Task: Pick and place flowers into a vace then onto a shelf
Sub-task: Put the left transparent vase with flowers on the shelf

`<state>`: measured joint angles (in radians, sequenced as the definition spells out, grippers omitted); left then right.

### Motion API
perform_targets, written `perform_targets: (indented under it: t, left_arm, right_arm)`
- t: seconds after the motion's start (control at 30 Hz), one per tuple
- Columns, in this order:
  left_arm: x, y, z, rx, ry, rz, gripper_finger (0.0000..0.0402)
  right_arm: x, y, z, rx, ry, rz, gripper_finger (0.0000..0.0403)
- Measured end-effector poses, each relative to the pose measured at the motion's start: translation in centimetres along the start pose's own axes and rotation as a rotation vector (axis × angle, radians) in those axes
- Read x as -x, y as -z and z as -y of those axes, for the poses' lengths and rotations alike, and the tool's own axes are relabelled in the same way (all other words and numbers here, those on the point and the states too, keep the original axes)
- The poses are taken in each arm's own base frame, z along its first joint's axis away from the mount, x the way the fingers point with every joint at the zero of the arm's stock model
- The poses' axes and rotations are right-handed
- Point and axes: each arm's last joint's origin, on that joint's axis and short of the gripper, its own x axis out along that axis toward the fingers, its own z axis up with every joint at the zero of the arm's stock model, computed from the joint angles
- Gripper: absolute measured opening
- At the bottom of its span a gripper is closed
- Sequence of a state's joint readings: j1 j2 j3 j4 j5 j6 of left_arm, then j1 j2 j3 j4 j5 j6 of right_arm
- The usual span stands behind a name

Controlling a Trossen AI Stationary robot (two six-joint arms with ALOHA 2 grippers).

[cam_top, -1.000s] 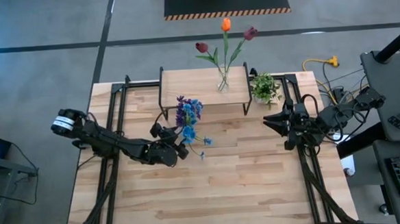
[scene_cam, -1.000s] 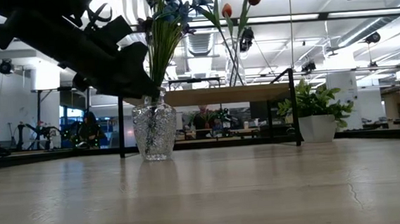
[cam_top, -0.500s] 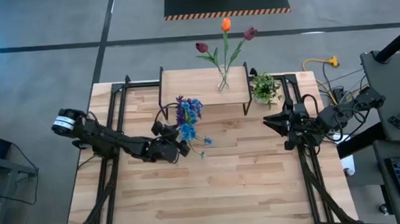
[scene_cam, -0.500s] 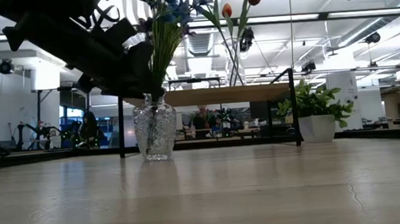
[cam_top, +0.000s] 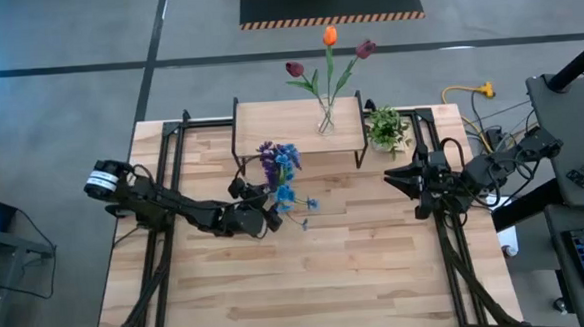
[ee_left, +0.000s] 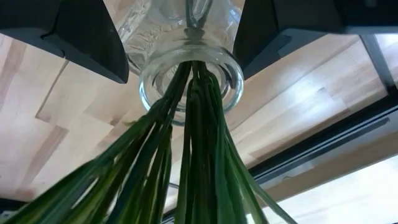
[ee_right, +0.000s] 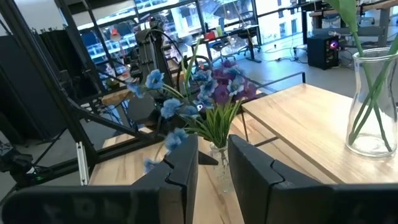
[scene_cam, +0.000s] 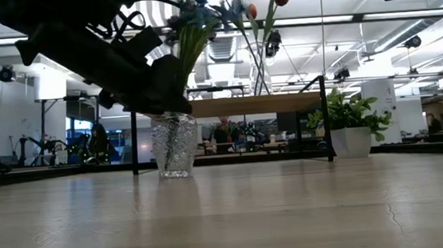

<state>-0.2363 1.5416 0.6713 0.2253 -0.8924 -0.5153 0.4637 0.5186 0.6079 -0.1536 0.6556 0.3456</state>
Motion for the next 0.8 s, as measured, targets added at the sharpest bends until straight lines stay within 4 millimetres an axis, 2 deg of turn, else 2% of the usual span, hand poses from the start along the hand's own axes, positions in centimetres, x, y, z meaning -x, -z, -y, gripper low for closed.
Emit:
perform_targets:
  t: [0.63, 0.8]
  left_arm:
    - [0.0, -0.07, -0.17, 0.003, -0.035, 0.021, 0.0266]
    - [0.0, -0.06, -0.19, 0.003, -0.036, 0.021, 0.0237]
  right_arm:
    - [0.0, 0.14, 0.05, 0.007, 0.006, -0.011, 0.0068]
    - [0.0, 0.17, 0.07, 0.01, 0.007, -0.014, 0.007]
